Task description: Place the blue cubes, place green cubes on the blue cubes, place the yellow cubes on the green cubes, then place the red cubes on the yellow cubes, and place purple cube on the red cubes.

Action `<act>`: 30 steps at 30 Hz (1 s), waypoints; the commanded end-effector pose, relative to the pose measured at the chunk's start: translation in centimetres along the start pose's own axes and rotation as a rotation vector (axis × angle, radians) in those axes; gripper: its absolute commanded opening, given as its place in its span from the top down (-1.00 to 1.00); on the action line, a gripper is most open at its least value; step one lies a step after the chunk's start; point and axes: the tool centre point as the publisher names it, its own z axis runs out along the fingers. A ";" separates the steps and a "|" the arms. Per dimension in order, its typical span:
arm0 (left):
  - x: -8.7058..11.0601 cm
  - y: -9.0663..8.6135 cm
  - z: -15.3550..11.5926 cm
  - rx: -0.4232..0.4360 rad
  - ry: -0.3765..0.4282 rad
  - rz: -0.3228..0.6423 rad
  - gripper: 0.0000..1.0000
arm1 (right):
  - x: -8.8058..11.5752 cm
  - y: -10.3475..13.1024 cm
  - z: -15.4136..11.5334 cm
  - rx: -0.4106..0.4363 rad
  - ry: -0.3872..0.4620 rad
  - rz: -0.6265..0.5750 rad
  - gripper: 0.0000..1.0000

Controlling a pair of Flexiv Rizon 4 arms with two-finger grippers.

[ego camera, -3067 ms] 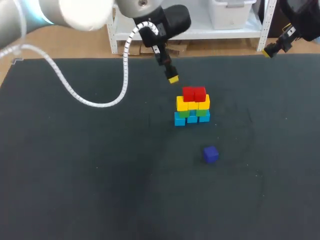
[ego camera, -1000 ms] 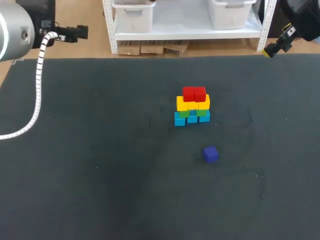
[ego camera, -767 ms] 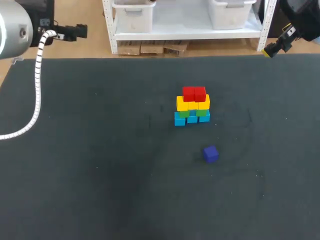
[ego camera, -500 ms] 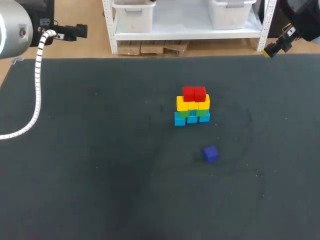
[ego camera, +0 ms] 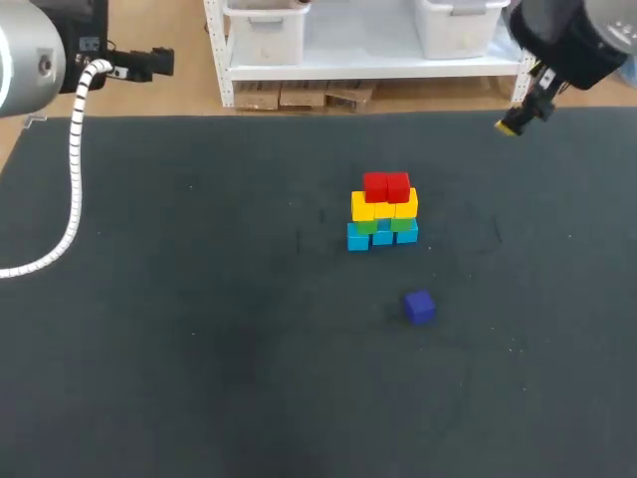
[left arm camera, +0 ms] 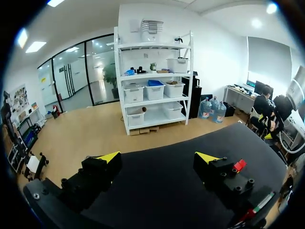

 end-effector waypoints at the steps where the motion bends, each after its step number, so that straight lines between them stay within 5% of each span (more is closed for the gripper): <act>1: 0.0 0.2 0.0 0.009 0.002 0.001 -1.00 | 0.3 2.0 -1.2 -0.067 0.020 -0.047 -1.00; 7: 0.0 0.2 0.0 0.009 0.002 0.001 -1.00 | 1.9 6.5 -1.6 -0.117 0.042 -0.099 -1.00; 13: 0.0 0.2 0.0 0.009 0.002 0.001 -1.00 | 2.3 11.7 -2.3 -0.116 0.032 -0.317 -1.00; 20: 0.0 0.2 0.0 0.009 0.002 0.001 -1.00 | 4.2 15.1 -1.5 -0.125 0.043 -0.433 -1.00; 30: 0.0 0.2 0.0 0.009 0.002 0.001 -1.00 | 4.0 19.6 0.6 -0.294 0.065 -0.655 -1.00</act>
